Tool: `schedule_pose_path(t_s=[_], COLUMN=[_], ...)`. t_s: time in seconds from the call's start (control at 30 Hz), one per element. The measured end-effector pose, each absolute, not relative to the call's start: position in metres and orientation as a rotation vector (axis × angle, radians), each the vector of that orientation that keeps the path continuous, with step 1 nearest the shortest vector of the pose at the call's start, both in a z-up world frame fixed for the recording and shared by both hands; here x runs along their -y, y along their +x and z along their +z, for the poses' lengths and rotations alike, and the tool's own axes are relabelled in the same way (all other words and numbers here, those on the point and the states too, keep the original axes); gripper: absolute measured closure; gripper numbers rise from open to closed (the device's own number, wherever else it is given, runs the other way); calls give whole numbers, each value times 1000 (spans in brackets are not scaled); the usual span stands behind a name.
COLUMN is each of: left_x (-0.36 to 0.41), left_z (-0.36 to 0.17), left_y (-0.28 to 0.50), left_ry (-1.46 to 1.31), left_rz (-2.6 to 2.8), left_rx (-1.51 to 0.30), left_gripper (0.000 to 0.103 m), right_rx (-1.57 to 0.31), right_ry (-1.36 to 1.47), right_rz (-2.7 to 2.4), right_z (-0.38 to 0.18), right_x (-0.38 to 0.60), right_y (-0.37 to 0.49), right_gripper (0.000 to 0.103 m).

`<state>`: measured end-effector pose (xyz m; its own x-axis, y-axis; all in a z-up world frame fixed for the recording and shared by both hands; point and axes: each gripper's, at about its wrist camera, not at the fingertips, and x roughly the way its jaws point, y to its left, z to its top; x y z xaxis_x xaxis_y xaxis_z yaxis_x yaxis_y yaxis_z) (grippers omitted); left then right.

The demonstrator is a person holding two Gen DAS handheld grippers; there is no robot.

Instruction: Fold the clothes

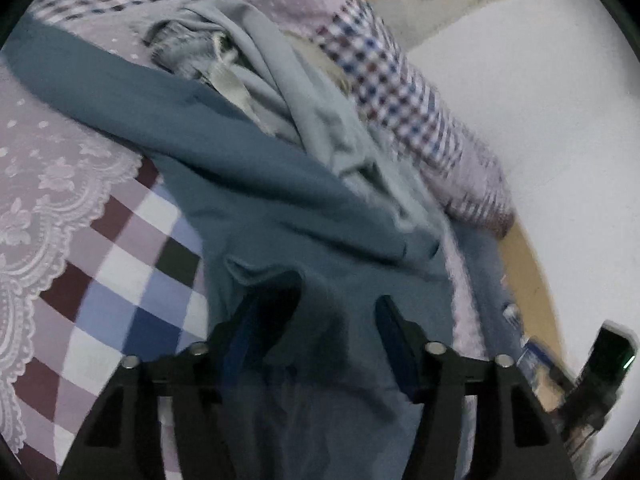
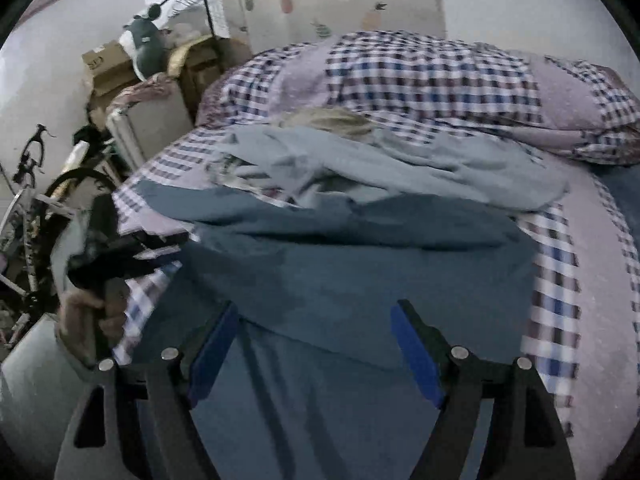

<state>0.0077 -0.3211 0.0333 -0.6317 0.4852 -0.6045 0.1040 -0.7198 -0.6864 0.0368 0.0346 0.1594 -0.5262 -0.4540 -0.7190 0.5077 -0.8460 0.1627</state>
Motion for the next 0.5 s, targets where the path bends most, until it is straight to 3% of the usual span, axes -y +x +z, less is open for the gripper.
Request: schedule_pose_path(t_s=[0.07,0.13,0.33,0.5], left_x=[307,297,276,284], left_z=[35,38,40,25], left_y=[6,7,6,1], left_ry=[-1220,-1164,-1090,-1111], left_rz=[2453,2421,2337,2292], left_rx=[944,902,867,995], left_gripper=[76,81,82,82], right_rx=[-66,-49,-75,-312], right_ry=[1074,1066,1088,1153], right_rz=[-2332,-2321,-2210,-2014], right_z=[161,165,169,144], right_x=[-26,-17,38,127], right_y=[27,18,-19,-39], right_gripper=[21,21,21,21])
